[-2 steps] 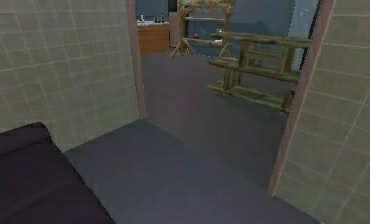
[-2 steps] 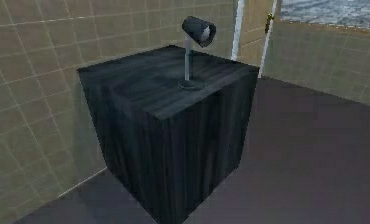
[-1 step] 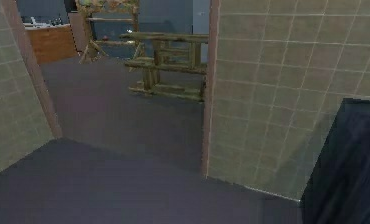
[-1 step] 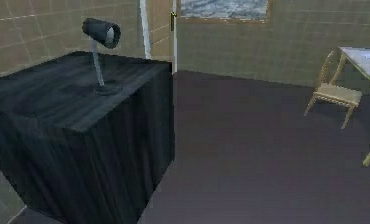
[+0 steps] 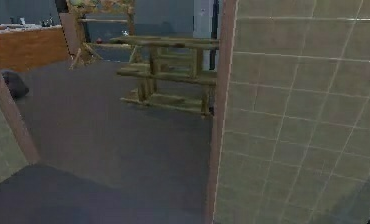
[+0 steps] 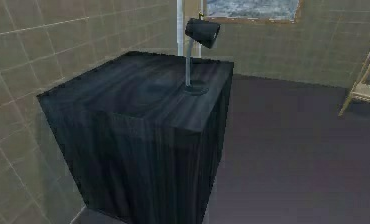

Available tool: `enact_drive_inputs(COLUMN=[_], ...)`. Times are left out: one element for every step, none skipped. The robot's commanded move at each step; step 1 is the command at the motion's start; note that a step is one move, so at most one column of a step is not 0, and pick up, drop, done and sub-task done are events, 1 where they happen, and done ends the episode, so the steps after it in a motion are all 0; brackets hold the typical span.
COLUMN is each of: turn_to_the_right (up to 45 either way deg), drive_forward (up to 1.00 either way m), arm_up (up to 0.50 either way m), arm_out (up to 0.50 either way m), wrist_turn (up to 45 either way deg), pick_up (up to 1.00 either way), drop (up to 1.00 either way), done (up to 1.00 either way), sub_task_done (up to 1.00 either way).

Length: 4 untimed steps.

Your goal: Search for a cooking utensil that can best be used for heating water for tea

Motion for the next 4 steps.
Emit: enact_drive_inputs(turn_to_the_right=[18.0, 0.0, -45.0, -9.0], drive_forward=[0.0, 0.15, 0.0, 0.0], arm_up=[0.0, 0.0, 0.0, 0.0], arm_out=[0.0, 0.0, 0.0, 0.0], wrist_turn=[0.0, 0.0, 0.0, 0.0], pick_up=[0.0, 0.0, 0.0, 0.0], drop=[0.0, 0.0, 0.0, 0.0], done=[0.0, 0.0, 0.0, 0.0], sub_task_done=[0.0, 0.0, 0.0, 0.0])
